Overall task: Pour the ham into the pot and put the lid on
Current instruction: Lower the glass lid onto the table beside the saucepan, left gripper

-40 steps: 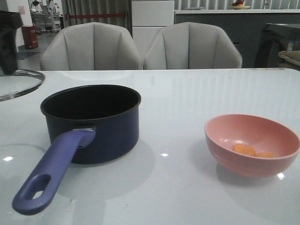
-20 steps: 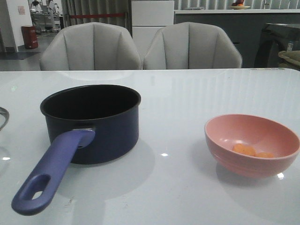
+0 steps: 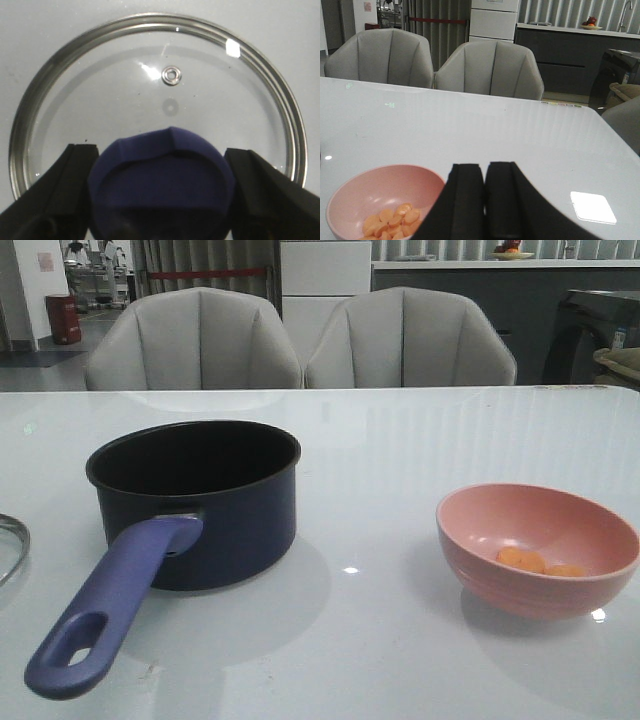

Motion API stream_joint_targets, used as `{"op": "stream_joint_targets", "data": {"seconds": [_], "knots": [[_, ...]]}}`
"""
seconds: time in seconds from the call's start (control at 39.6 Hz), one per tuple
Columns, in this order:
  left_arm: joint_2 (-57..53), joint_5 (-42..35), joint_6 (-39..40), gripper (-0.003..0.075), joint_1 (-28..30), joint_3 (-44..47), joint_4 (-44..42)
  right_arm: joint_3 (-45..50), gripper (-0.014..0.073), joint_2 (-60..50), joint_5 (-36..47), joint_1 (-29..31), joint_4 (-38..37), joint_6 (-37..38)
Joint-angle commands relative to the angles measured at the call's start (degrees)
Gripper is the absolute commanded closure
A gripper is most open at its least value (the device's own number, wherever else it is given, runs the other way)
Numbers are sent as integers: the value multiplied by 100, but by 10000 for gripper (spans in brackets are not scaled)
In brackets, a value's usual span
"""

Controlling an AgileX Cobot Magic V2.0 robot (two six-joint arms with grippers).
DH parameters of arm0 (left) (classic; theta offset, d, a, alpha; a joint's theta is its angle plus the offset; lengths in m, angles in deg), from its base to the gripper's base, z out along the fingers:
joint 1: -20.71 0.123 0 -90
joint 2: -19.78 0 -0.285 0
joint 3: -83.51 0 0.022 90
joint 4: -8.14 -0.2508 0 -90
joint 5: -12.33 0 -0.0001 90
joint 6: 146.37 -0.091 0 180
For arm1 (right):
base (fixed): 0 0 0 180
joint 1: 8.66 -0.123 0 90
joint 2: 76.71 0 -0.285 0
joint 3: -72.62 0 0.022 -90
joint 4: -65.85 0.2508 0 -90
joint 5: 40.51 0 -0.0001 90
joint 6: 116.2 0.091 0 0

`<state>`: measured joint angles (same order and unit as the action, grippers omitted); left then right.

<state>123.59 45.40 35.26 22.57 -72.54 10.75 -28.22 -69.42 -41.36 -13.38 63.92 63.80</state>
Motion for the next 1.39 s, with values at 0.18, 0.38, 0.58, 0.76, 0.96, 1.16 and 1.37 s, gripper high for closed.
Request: {"op": "stream_joint_targets", "data": {"seconds": [0.18,0.38,0.58,0.76,0.96,1.16,1.37], "knots": [[54,-153,59,404,-6,-133,72,14,445,-114,430,18,-9,0],[93,20,59,125,-6,-170,72,14,445,-114,430,18,-9,0],[93,562,59,95,-6,-517,19,14,445,-114,430,18,-9,0],[-19,754,59,95,-6,-753,54,14,445,-114,430,18,-9,0],[-447,733,59,95,-6,-751,54,14,445,-114,430,18,-9,0],[-1219,675,59,95,-6,-751,129,14,445,-114,430,18,-9,0],[-2397,652,59,99,-6,-751,153,14,445,-114,430,18,-9,0]]}}
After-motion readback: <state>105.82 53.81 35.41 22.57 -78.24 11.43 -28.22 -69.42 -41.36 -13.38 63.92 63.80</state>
